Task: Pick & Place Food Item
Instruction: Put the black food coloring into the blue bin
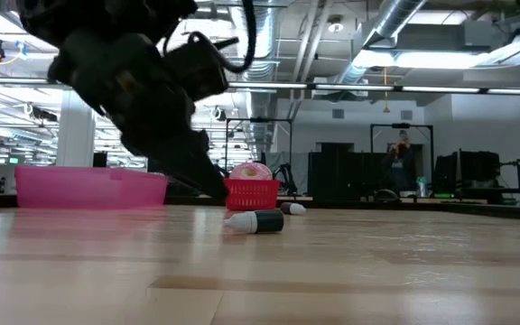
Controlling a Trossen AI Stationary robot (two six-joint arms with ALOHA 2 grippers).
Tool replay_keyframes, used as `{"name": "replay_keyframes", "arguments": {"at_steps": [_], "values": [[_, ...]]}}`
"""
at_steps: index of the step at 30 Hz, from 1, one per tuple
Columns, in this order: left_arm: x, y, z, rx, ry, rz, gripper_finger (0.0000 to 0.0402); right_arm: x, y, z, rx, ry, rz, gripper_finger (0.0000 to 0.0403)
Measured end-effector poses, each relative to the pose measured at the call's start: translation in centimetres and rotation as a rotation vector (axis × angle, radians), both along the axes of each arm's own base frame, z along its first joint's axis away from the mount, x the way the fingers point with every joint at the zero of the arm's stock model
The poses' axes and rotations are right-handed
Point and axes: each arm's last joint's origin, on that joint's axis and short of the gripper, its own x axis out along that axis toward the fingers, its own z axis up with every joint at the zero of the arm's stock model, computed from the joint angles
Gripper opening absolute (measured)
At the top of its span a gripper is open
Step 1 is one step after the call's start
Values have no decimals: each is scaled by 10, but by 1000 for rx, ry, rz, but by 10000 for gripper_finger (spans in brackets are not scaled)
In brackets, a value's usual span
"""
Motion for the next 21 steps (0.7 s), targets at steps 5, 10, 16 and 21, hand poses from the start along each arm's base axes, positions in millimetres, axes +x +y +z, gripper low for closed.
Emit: {"name": "replay_keyframes", "arguments": {"at_steps": [5,10,16,21], "values": [[12,-3,-15,-11,-11,32,148,7,0,3,-1,-37,26,120],[22,-7,-27,-5,4,44,148,7,-2,4,5,-41,37,120],[34,-10,-33,-6,-25,64,148,6,-3,7,12,-49,41,120],[35,-9,-37,-15,-15,111,133,6,-3,7,10,-49,45,120]]}}
